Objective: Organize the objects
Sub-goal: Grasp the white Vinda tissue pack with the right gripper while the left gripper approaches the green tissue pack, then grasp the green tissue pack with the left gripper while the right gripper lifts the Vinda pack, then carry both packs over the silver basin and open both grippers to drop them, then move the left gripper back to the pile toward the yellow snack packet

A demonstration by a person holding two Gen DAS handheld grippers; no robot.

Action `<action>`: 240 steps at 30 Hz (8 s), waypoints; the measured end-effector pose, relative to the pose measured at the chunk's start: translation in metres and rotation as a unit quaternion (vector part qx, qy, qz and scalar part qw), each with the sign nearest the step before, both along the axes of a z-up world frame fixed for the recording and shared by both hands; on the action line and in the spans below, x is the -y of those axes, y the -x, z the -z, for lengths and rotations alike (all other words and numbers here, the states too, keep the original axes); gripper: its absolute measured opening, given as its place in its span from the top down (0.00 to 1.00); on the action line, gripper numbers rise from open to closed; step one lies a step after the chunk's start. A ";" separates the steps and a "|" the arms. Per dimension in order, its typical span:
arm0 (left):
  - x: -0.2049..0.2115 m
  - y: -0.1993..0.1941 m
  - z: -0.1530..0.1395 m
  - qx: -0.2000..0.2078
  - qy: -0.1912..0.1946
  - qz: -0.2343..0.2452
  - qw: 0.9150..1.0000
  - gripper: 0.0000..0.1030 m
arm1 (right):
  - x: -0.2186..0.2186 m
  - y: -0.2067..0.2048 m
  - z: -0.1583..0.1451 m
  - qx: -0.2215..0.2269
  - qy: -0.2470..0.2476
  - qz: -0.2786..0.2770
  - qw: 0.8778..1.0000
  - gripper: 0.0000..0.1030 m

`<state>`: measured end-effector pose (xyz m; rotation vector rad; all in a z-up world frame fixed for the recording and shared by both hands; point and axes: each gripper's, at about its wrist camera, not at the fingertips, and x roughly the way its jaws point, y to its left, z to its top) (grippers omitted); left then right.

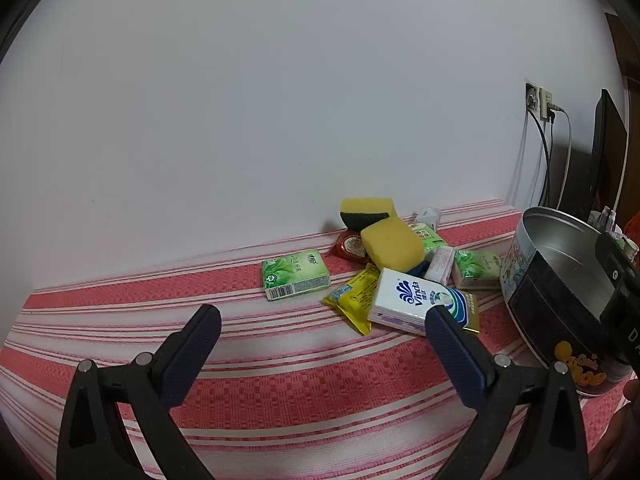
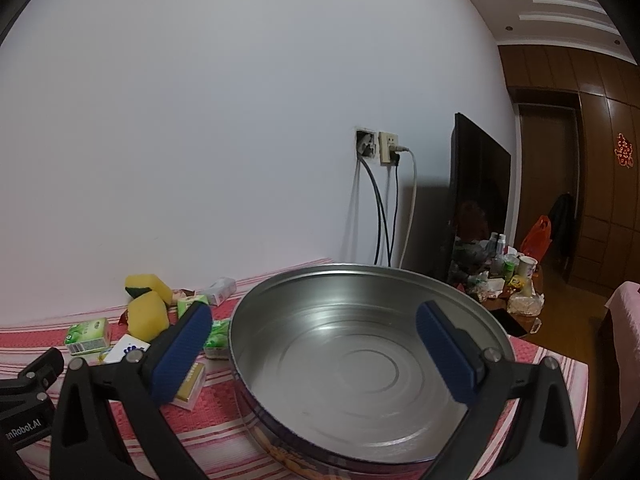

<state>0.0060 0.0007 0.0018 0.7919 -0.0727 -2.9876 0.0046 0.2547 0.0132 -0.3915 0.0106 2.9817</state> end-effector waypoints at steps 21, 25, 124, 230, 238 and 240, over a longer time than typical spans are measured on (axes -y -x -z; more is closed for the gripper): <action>0.019 0.015 -0.008 0.020 0.003 -0.001 1.000 0.00 | 0.008 0.003 -0.002 0.012 0.001 -0.074 0.997 0.00; 0.045 0.024 -0.015 0.018 0.017 -0.027 0.999 0.00 | 0.032 0.014 0.002 0.050 -0.019 -0.167 0.984 0.01; -0.149 0.072 -0.057 0.028 -0.046 0.077 0.996 0.28 | -0.194 0.062 -0.056 0.091 0.237 -0.332 0.908 0.74; -0.020 0.144 0.053 0.162 -0.005 0.026 0.987 0.49 | -0.011 0.034 0.006 0.009 0.052 -0.162 0.985 0.00; 0.014 0.108 0.018 0.072 -0.074 0.005 0.995 0.57 | -0.003 0.034 0.010 0.003 0.024 -0.160 0.987 0.00; 0.025 0.098 0.013 0.060 -0.089 -0.001 0.994 0.57 | 0.000 0.033 0.011 0.003 0.019 -0.166 0.986 0.00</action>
